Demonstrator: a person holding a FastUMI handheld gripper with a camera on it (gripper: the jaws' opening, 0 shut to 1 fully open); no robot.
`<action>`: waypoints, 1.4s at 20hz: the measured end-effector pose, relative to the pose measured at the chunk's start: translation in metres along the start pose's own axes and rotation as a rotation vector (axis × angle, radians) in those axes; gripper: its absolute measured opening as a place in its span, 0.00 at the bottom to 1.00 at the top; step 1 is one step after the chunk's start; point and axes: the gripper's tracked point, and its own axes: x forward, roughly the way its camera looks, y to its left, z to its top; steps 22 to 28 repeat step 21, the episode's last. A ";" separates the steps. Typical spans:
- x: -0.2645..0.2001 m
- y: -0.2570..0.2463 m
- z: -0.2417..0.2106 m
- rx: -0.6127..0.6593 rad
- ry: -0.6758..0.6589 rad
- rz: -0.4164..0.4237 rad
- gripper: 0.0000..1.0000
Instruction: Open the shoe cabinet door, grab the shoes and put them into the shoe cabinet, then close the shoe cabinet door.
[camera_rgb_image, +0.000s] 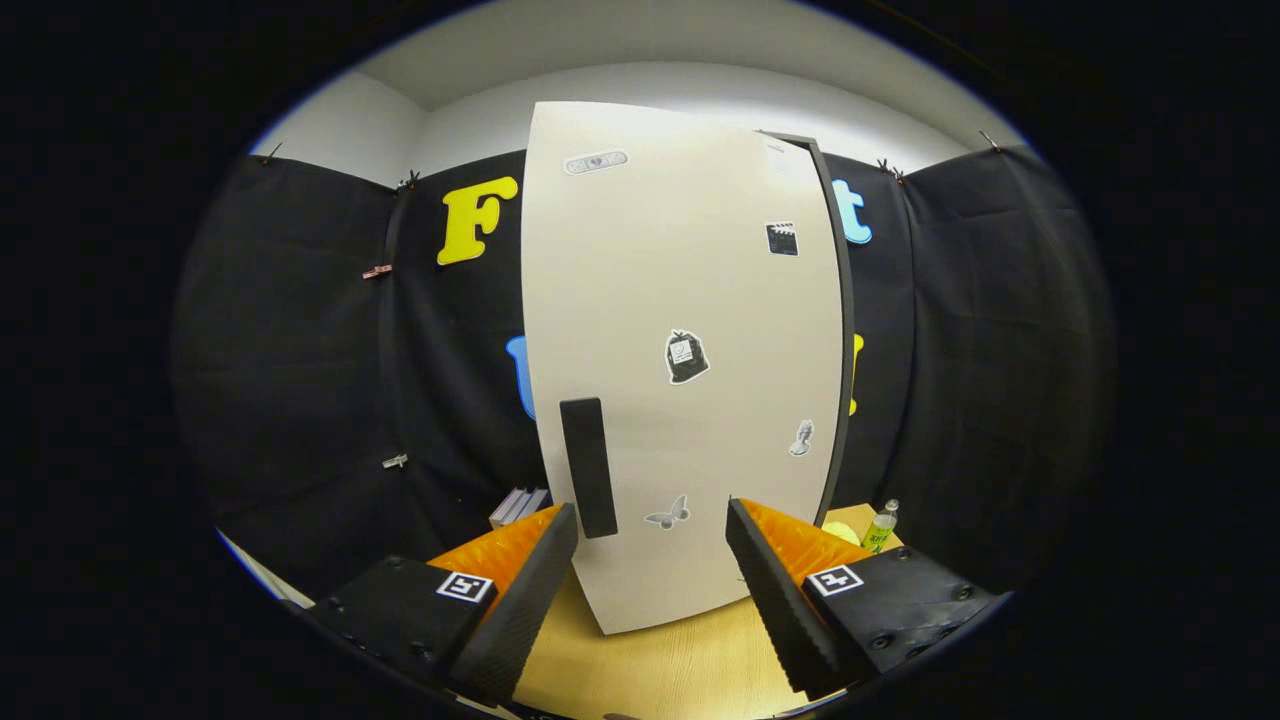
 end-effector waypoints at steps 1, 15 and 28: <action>-0.001 -0.001 0.000 -0.003 0.000 -0.002 0.98; -0.008 -0.001 0.008 -0.023 -0.025 -0.025 0.98; -0.007 0.002 0.008 -0.030 -0.031 -0.023 0.98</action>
